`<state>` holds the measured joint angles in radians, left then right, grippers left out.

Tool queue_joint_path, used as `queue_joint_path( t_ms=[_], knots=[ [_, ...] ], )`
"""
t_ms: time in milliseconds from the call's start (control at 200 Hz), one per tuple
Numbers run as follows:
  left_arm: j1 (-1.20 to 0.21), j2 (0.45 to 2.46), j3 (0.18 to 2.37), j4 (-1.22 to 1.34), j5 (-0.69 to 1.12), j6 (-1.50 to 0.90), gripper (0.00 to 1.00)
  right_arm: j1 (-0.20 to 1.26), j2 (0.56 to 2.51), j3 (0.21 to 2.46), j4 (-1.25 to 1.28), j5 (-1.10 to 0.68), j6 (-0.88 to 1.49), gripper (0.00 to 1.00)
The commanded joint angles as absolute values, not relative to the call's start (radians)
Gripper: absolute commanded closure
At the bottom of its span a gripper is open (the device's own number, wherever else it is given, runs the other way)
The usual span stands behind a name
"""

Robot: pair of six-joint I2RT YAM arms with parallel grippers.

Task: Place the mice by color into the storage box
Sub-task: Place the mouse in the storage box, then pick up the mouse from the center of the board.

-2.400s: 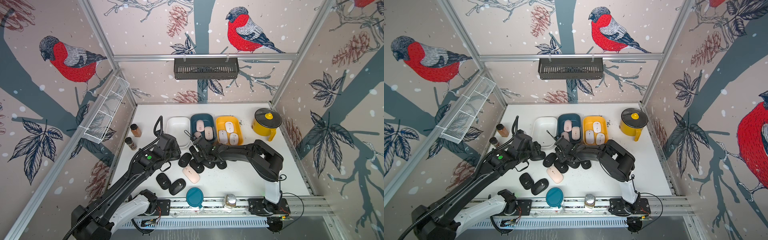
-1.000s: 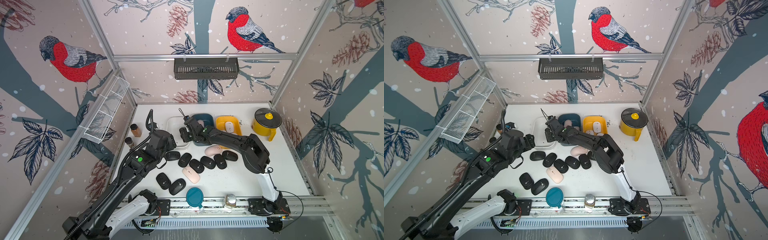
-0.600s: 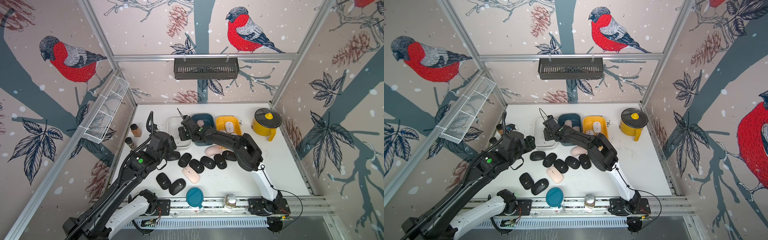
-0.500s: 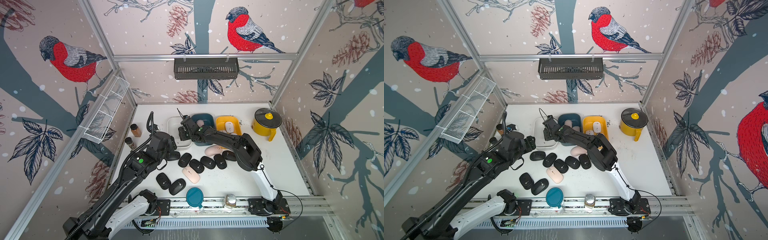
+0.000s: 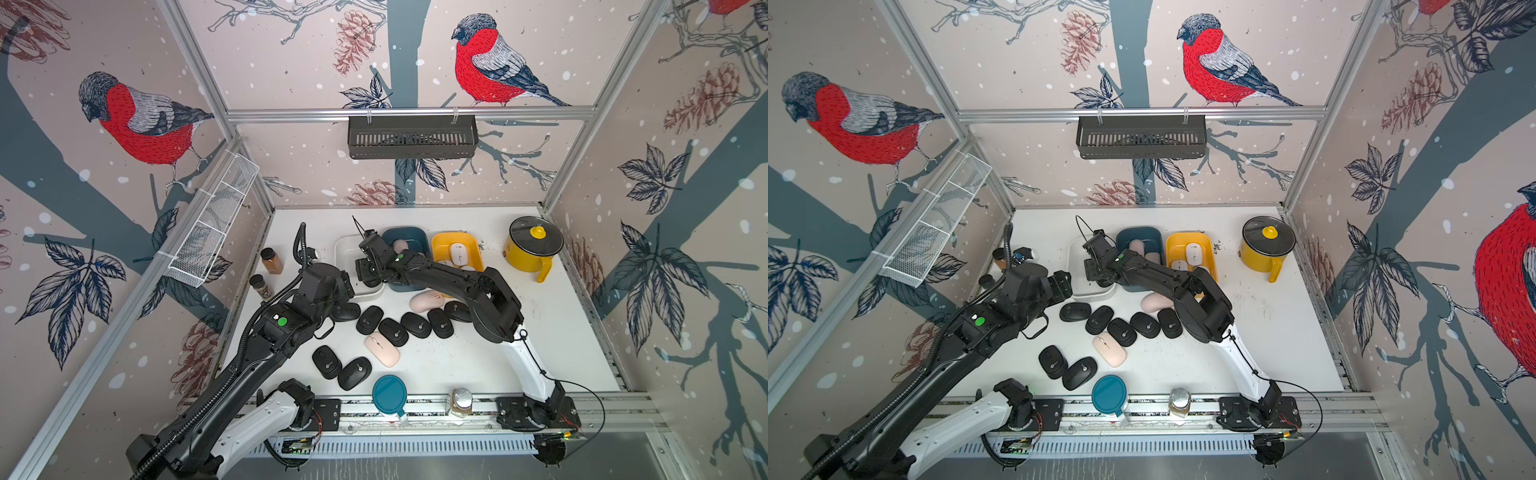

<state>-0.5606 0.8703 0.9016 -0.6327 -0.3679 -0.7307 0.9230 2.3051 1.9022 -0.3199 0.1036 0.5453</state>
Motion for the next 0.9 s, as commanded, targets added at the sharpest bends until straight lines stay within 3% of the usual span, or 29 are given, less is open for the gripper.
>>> queue_joint_path(
  t_ms=[0, 300, 540, 736, 896],
  knots=[
    [-0.558, 0.875, 0.906, -0.612, -0.384, -0.711, 0.25, 0.929, 2.272, 1.906, -0.316, 0.099, 0.53, 0.29],
    [-0.556, 0.899, 0.901, -0.617, -0.372, -0.698, 0.25, 0.919, 2.031, 1.699, -0.189, 0.04, 0.48, 0.29],
    [-0.556, 0.923, 0.866, -0.607, -0.354, -0.713, 0.25, 0.898, 1.768, 1.348, -0.109, 0.041, 0.464, 0.28],
    [-0.556, 0.949, 0.842, -0.557, -0.328, -0.712, 0.25, 0.796, 1.561, 1.072, -0.116, -0.014, 0.526, 0.28],
    [-0.555, 0.965, 0.831, -0.515, -0.312, -0.704, 0.25, 0.761, 1.393, 0.901, -0.181, 0.06, 0.521, 0.28]
  ],
)
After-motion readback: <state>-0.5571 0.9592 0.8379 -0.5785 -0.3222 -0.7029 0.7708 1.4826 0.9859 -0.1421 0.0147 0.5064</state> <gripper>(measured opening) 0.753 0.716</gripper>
